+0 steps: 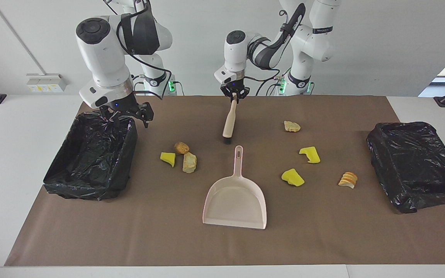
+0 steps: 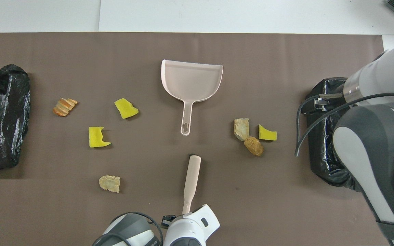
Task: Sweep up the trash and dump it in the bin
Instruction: 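Grasp the brush with the left gripper while the right gripper reaches the dustpan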
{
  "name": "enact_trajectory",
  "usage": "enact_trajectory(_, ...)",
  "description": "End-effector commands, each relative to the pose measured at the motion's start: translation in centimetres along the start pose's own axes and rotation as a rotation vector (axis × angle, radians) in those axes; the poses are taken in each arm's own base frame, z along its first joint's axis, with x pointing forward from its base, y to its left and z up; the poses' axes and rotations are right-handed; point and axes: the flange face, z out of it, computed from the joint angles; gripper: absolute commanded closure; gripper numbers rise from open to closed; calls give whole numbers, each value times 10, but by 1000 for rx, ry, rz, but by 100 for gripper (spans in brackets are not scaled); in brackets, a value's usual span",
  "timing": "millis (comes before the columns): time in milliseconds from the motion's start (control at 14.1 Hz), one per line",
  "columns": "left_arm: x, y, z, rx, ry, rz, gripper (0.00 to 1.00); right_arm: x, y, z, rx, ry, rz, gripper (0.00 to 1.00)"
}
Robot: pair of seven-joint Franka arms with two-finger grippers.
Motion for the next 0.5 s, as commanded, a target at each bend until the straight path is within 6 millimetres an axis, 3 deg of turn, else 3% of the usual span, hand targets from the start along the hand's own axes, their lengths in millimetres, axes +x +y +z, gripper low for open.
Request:
enact_trajectory(0,34,-24,-24,-18,2,-74,100,14,-21,-8,27,31,37,0)
enact_trajectory(142,65,-63,-33,-28,10,-186,100,19,-24,-11,30,32,41,0)
enact_trajectory(213,75,-80,-39,-37,20,-229,100,20,-35,-12,49,25,52,0)
enact_trajectory(426,111,-129,-39,-59,50,-337,100,21,-94,-5,75,0,161,0)
